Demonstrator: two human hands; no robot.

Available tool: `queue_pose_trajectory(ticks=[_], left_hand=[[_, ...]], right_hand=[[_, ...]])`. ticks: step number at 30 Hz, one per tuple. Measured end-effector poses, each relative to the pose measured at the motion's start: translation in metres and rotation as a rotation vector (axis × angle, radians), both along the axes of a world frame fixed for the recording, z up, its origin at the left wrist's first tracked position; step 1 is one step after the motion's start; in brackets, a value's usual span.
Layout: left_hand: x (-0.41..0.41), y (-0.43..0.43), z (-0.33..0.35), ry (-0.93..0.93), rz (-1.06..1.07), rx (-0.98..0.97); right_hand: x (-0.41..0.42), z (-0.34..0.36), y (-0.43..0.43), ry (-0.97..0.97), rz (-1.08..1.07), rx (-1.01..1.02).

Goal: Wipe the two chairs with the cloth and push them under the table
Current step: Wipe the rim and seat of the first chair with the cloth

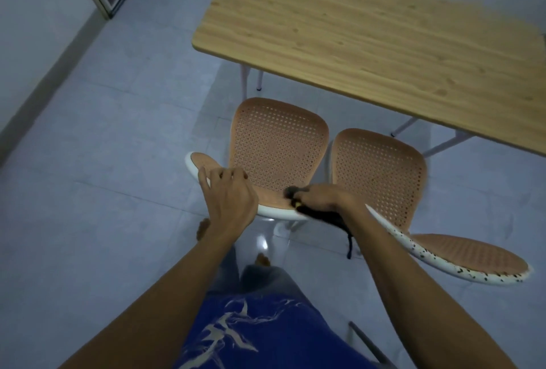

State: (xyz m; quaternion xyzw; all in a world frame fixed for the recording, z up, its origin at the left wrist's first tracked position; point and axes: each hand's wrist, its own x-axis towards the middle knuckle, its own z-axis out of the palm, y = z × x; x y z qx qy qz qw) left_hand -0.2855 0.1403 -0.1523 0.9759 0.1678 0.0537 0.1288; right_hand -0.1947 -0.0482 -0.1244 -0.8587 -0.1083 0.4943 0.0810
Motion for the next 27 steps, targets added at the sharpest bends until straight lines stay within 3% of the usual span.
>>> queue_pose_trajectory(ticks=[3,10,14,19,25,27], left_hand=[[0.000,0.003,0.006,0.023,0.001,-0.038],[-0.006,0.038,-0.001,-0.003,-0.159,-0.206],[-0.013,0.080,-0.003,0.117,0.074,-0.252],[-0.013,0.082,-0.009,0.131,0.089,-0.387],[-0.015,0.081,-0.010,0.142,0.099,-0.355],[-0.014,0.080,-0.010,0.139,0.103,-0.370]], right_hand=[[-0.014,0.000,0.038,0.002,0.059,0.137],[0.027,-0.020,0.018,0.133,0.028,-0.111],[0.010,0.002,0.037,0.132,0.110,0.000],[-0.005,0.005,0.095,0.144,0.070,0.185],[0.017,-0.015,0.063,0.225,0.083,-0.024],[0.011,-0.014,0.063,0.204,0.086,-0.001]])
